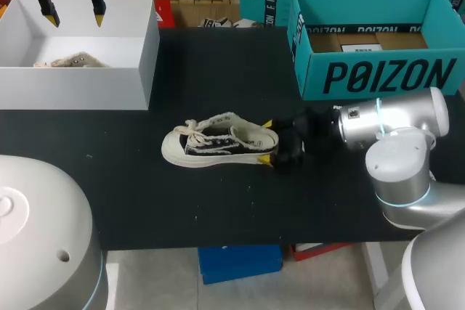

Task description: Take the shoe out of the shoebox, open the shoe tongue, remove and reinsert the insole, then place the shoe into the shoebox

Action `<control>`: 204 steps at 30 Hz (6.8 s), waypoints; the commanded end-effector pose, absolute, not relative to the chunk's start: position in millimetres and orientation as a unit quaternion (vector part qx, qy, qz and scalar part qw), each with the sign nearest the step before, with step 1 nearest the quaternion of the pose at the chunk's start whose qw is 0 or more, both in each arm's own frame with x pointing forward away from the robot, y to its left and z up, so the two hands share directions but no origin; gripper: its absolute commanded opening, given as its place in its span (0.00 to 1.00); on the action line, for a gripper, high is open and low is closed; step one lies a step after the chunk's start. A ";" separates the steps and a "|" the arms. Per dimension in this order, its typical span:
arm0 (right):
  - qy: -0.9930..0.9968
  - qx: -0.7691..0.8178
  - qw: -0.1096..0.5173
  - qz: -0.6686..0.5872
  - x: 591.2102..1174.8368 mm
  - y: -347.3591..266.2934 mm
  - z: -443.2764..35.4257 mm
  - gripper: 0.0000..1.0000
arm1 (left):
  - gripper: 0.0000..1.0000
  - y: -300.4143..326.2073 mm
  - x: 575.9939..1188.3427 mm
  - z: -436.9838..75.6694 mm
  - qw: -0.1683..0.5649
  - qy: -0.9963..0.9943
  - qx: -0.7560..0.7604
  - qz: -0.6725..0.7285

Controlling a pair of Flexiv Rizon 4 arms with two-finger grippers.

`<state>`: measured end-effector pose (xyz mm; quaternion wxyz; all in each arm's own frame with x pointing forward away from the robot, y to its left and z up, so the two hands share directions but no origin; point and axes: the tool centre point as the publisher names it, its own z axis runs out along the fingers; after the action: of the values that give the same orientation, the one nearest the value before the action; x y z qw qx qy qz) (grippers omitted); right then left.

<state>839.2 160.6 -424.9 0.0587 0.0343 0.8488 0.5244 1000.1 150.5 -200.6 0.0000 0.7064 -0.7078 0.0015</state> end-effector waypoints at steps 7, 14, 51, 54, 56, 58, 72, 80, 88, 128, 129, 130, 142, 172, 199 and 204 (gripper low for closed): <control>0.850 0.034 0.056 0.523 841.9 161.1 -424.7 0.00 | 1.00 150.4 1000.0 -200.3 0.000 -0.708 0.707 0.001; 0.850 0.034 0.056 0.523 841.9 161.1 -424.7 0.00 | 1.00 142.1 996.4 -192.6 -0.021 -0.709 0.705 -0.020; 0.850 0.034 0.056 0.523 841.9 161.1 -424.7 0.00 | 1.00 -111.8 876.2 -229.3 -0.109 -0.779 0.589 -0.185; 0.850 0.034 0.056 0.523 841.9 161.1 -424.7 0.00 | 1.00 -115.8 871.2 -230.9 -0.105 -0.787 0.580 -0.183; 0.850 0.034 0.056 0.523 841.9 161.1 -424.7 0.00 | 1.00 -115.8 871.2 -230.9 -0.105 -0.787 0.580 -0.183; 0.850 0.034 0.056 0.523 841.9 161.1 -424.7 0.00 | 1.00 -115.8 871.2 -230.9 -0.105 -0.787 0.580 -0.183; 0.850 0.034 0.056 0.523 841.9 161.1 -424.7 0.00 | 1.00 -108.3 873.3 -232.9 -0.086 -0.783 0.591 -0.176; 0.850 0.034 0.056 0.523 841.9 161.1 -424.7 0.00 | 1.00 -108.8 873.9 -248.7 -0.026 -0.718 0.673 -0.177; 0.850 0.034 0.056 0.523 841.9 161.1 -424.7 0.00 | 1.00 -127.3 857.8 -260.8 -0.028 -0.678 0.707 -0.201; 0.850 0.034 0.056 0.523 841.9 161.1 -424.7 0.00 | 1.00 -177.5 826.8 -365.4 -0.151 -0.695 0.690 -0.137; 0.850 0.034 0.056 0.523 841.9 161.1 -424.7 0.00 | 1.00 -177.2 827.2 -367.0 -0.151 -0.696 0.688 -0.139; 0.850 0.034 0.056 0.523 841.9 161.1 -424.7 0.00 | 1.00 -176.8 827.9 -368.5 -0.150 -0.697 0.687 -0.140; 0.850 0.034 0.056 0.523 841.9 161.1 -424.7 0.00 | 0.33 -175.2 834.1 -374.9 -0.161 -0.705 0.672 -0.157; 0.850 0.034 0.056 0.523 841.9 161.1 -424.7 0.00 | 0.00 -162.0 833.5 -359.3 -0.127 -0.716 0.670 -0.150; 0.850 0.034 0.056 0.523 841.9 161.1 -424.7 0.00 | 0.00 -127.4 843.5 -328.8 -0.114 -0.703 0.696 -0.089; 0.850 0.034 0.056 0.523 841.9 161.1 -424.7 0.00 | 0.00 -116.0 843.8 -324.6 -0.113 -0.697 0.703 -0.081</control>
<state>841.7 160.3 -424.9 0.0561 0.0326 0.8489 0.5246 846.7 -125.4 -327.6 -0.1307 0.7007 -0.6936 -0.1043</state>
